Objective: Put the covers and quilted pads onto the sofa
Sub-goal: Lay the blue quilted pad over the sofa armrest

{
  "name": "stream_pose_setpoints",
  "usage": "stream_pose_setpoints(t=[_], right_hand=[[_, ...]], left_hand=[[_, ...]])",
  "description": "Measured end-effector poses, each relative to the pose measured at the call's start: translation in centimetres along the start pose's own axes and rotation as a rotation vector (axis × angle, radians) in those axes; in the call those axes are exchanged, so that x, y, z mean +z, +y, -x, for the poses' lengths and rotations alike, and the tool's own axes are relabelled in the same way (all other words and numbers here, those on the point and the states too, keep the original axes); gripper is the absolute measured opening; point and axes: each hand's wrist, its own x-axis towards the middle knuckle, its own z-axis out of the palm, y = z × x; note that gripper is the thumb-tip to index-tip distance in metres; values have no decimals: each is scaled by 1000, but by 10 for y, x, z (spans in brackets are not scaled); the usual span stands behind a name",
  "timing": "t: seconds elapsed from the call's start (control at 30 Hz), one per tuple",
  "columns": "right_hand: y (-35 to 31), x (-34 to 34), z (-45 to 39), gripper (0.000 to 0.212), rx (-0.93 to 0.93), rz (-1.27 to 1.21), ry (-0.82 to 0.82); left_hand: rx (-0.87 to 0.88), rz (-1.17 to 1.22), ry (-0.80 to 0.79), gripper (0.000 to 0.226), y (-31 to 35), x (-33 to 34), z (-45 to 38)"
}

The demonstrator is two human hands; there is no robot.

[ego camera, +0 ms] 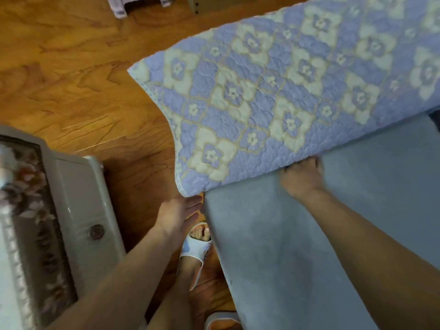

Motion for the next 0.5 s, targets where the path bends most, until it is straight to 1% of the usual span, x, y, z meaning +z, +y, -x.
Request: stream_pose_setpoints(t=[0.03, 0.1, 0.13, 0.17, 0.2, 0.23, 0.27, 0.3, 0.33, 0.37, 0.4, 0.43, 0.47, 0.5], right_hand=[[-4, 0, 31, 64, -158, 39, -186], [-29, -18, 57, 75, -192, 91, -379], [-44, -39, 68, 74, -257, 147, -514], [-61, -59, 73, 69, -376, 216, -647], [-73, -82, 78, 61, -479, 225, -771], [-88, -110, 83, 51, -560, 179, -890], [-105, -135, 85, 41, -594, 89, -970], [-123, -154, 83, 30, -629, -37, -944], [-143, -169, 76, 20, -641, -188, -855], [-160, -180, 65, 14, -657, -329, -696], [-178, -188, 51, 12, -704, -412, -489], [-195, -192, 29, 13, -799, -382, -247], [-214, -196, 7, 23, -912, -244, -45], [-234, -197, -17, 38, -1001, -61, 53]], left_hand=[[49, 156, -54, 29, 1, 3, 18], [81, 386, -121, 37, 7, 4, 40], [82, 470, -125, 40, 16, 11, 43], [73, 539, -164, 45, 25, 19, 41], [47, 583, -181, 55, 39, 33, 39], [23, 629, -226, 66, 53, 46, 37], [5, 650, -243, 75, 63, 56, 33], [5, 654, -211, 80, 70, 64, 26], [-9, 618, -176, 80, 72, 67, 17], [-18, 603, -116, 76, 70, 65, 10], [0, 611, -98, 72, 66, 59, 3], [20, 637, -127, 69, 63, 53, -1], [49, 638, -185, 69, 57, 46, -5], [66, 644, -254, 72, 55, 43, -4]])
